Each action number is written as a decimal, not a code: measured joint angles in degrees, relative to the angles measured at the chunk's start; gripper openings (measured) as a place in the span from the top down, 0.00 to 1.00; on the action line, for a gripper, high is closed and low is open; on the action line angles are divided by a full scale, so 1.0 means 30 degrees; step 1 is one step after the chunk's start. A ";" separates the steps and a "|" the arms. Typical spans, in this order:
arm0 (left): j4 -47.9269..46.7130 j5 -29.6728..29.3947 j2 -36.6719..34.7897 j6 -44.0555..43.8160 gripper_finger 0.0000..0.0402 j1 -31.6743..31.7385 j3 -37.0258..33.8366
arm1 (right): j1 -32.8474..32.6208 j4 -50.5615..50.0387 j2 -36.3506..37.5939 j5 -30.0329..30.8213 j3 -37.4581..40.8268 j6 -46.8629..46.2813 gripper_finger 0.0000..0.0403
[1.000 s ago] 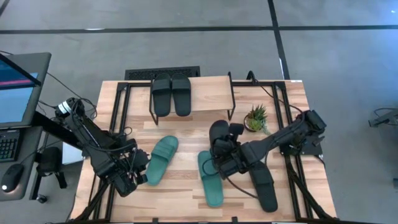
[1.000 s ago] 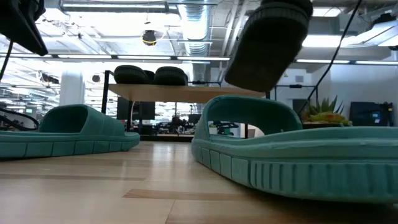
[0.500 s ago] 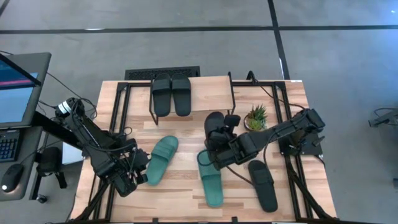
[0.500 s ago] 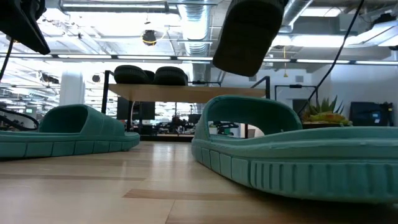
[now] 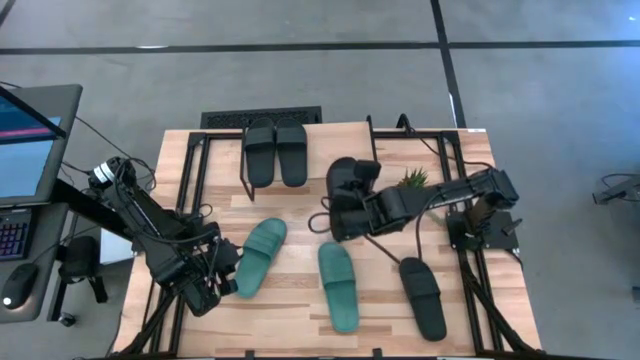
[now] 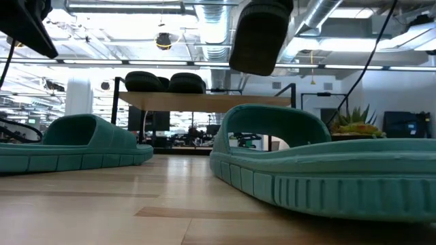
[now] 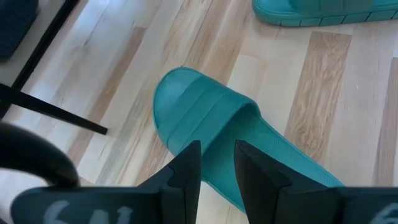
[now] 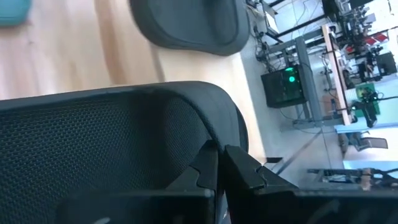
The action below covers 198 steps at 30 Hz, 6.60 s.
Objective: Pick and place slides into the shelf
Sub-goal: Put the black slide on the shelf
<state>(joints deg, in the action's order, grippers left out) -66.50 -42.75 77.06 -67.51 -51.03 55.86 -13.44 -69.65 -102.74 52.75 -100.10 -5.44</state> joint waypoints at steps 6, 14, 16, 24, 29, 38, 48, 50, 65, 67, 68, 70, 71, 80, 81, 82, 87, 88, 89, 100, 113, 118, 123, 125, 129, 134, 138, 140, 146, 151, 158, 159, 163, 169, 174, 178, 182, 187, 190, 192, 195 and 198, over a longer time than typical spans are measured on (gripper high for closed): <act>0.0000 -0.0056 0.0000 -0.0051 0.78 0.0002 0.0000 | 0.1203 0.0592 0.0000 -0.0319 -0.0151 0.1459 1.00; 0.0000 -0.0063 0.0000 -0.0051 0.78 0.0007 0.0000 | 0.2984 0.2967 0.0000 -0.1129 -0.0151 0.4181 1.00; 0.0000 -0.0063 0.0000 -0.0051 0.78 0.0000 0.0000 | 0.3417 0.3759 0.0000 -0.1137 -0.0151 0.5140 1.00; 0.0000 -0.0056 0.0000 -0.0131 0.78 0.0002 0.0000 | 0.5503 0.5143 0.0000 -0.2242 -0.0158 0.6512 1.00; -0.0007 -0.0056 0.0000 -0.0168 0.78 0.0000 0.0000 | 0.6391 0.6628 0.0000 -0.2764 -0.0158 0.8015 1.00; 0.0000 -0.0056 0.0000 -0.0342 0.78 0.0000 0.0000 | 0.7626 0.7883 -0.0867 -0.3996 -0.0167 0.9726 1.00; -0.0080 -0.0056 0.0000 -0.0839 0.78 0.0007 0.0000 | 0.8100 0.8848 -0.2224 -0.4860 -0.0137 1.0742 1.00; -0.0095 -0.0085 0.0000 -0.0918 0.78 0.0000 0.0000 | 0.8140 0.9291 -0.2363 -0.4865 -0.0150 1.1151 1.00; -0.0152 -0.0551 0.0000 -0.1394 0.78 0.0007 0.0000 | 0.8687 0.9822 -0.2412 -0.5875 -0.0144 1.1987 1.00; -0.0155 -0.0551 0.0000 -0.1443 0.78 0.0007 0.0000 | 0.8792 0.9912 -0.2412 -0.6017 -0.0144 1.2000 1.00; -0.0153 -0.0551 0.0000 -0.1443 0.78 0.0007 0.0000 | 0.8820 1.0035 -0.2412 -0.6022 -0.0144 1.2018 1.00; -0.0153 -0.0551 0.0000 -0.1450 0.78 0.0007 0.0000 | 0.8895 1.0346 -0.2412 -0.6042 -0.0144 1.2036 1.00; -0.0153 -0.0551 0.0000 -0.1450 0.78 0.0007 0.0000 | 0.8920 1.0532 -0.2412 -0.6061 -0.0144 1.2038 1.00; -0.0153 -0.0558 0.0000 -0.1450 0.78 0.0007 0.0000 | 0.9058 1.0849 -0.2412 -0.6659 -0.0144 1.2023 1.00; -0.0153 -0.0558 0.0000 -0.1450 0.78 0.0007 0.0000 | 0.9065 1.0857 -0.2412 -0.6674 -0.0144 1.2008 1.00; -0.0153 -0.0558 0.0000 -0.1450 0.78 0.0007 0.0000 | 0.9065 1.0864 -0.2412 -0.6702 -0.0144 1.1980 1.00; -0.0153 -0.0558 0.0000 -0.1450 0.78 0.0007 0.0000 | 0.8997 1.0894 -0.2412 -0.7128 -0.0144 1.1965 1.00; -0.0153 -0.0558 0.0000 -0.1450 0.78 0.0007 0.0000 | 0.8918 1.0900 -0.2412 -0.7147 -0.0144 1.1965 1.00; -0.0153 -0.0558 0.0000 -0.1450 0.78 0.0007 0.0000 | 0.8875 1.0900 -0.2412 -0.7155 -0.0144 1.1972 1.00; -0.0153 -0.0777 0.0000 -0.1507 0.78 0.0007 0.0000 | 0.8737 1.0944 -0.2412 -0.7639 -0.0144 1.1805 0.99; -0.0146 -0.0777 0.0000 -0.1668 0.78 0.0007 0.0000 | 0.8603 1.0933 -0.2412 -0.7927 -0.0144 1.1310 0.86; -0.0146 -0.0799 0.0000 -0.1668 0.78 0.0007 0.0000 | 0.8660 1.0660 -0.2412 -0.7892 -0.0144 1.1404 0.85; -0.0138 -0.0835 0.0000 -0.1727 0.78 0.0007 0.0000 | 0.8911 1.0667 -0.2412 -0.7312 -0.0144 1.1325 0.85; -0.0140 -0.0835 0.0000 -0.1727 0.78 0.0007 0.0000 | 0.9011 1.0603 -0.2412 -0.7045 -0.0144 1.1316 0.85; -0.0140 -0.0835 0.0000 -0.1727 0.78 0.0007 0.0000 | 0.9029 1.0521 -0.2412 -0.7122 -0.0144 1.1326 0.85; -0.0145 -0.0835 0.0000 -0.1727 0.78 0.0007 0.0000 | 0.9029 1.0381 -0.2412 -0.7632 -0.0144 1.2049 0.85; -0.0138 -0.0835 0.0000 -0.1790 0.78 0.0007 0.0000 | 0.9029 1.0296 -0.2412 -0.7627 -0.0144 1.2335 0.88; -0.0138 -0.0835 0.0000 -0.1946 0.78 0.0007 0.0000 | 0.9029 1.0295 -0.2412 -0.7540 -0.0144 1.2329 0.89; -0.0138 -0.0833 0.0000 -0.2098 0.78 0.0007 0.0000 | 0.9029 0.9850 -0.2412 -0.7461 -0.0144 1.2322 0.90; -0.0138 -0.0831 0.0000 -0.2098 0.78 0.0007 0.0000 | 0.9032 0.9877 -0.2412 -0.6831 -0.0144 1.2315 0.88; -0.0138 -0.0828 0.0000 -0.2098 0.78 0.0007 0.0000 | 0.9145 0.9873 -0.2412 -0.7135 -0.0144 1.1503 0.83; -0.0138 -0.0828 0.0000 -0.2098 0.78 0.0007 0.0000 | 0.9145 0.9873 -0.2412 -0.7149 -0.0144 1.1464 0.82; -0.0138 -0.0762 0.0000 -0.2098 0.78 0.0007 0.0000 | 0.9143 0.9875 -0.2412 -0.7211 -0.0144 1.1455 0.77; -0.0138 -0.0755 0.0000 -0.2098 0.78 0.0007 0.0000 | 0.9138 0.9858 -0.2412 -0.7360 -0.0144 1.1448 0.72; -0.0138 -0.0748 0.0000 -0.2098 0.78 0.0007 0.0000 | 0.9267 0.9866 -0.2412 -0.7492 -0.0144 1.1298 0.70; -0.0146 -0.0748 0.0000 -0.2098 0.78 0.0007 0.0000 | 0.9415 0.9857 -0.2412 -0.7578 -0.0144 1.1295 0.70; -0.0204 -0.0774 -0.0003 -0.2098 0.78 0.0007 0.0000 | 0.9555 0.9807 -0.2412 -0.7648 -0.0144 1.1295 0.70; -0.0335 -0.0791 -0.0007 -0.2098 0.78 0.0007 0.0000 | 0.9682 0.9800 -0.2412 -0.7914 -0.0144 1.1398 0.71; -0.0350 -0.0868 -0.0004 -0.2091 0.78 0.0007 0.0000 | 0.9803 0.9794 -0.2412 -0.8283 -0.0144 1.1410 0.71; -0.0350 -0.0867 -0.0002 -0.2091 0.78 0.0007 0.0000 | 0.9808 0.9807 -0.2443 -0.8267 -0.0144 1.1458 0.71; -0.0350 -0.0872 0.0000 -0.2091 0.78 0.0007 0.0000 | 0.9811 0.9836 -0.2812 -0.8063 -0.0120 1.1466 0.71; -0.0350 -0.0872 -0.0007 -0.2091 0.78 0.0007 0.0000 | 0.9870 0.9851 -0.2898 -0.8047 -0.0147 1.1594 0.72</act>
<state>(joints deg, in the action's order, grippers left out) -67.55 -45.36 77.03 -73.78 -51.00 55.86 16.17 -40.10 -111.43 28.61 -100.54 29.35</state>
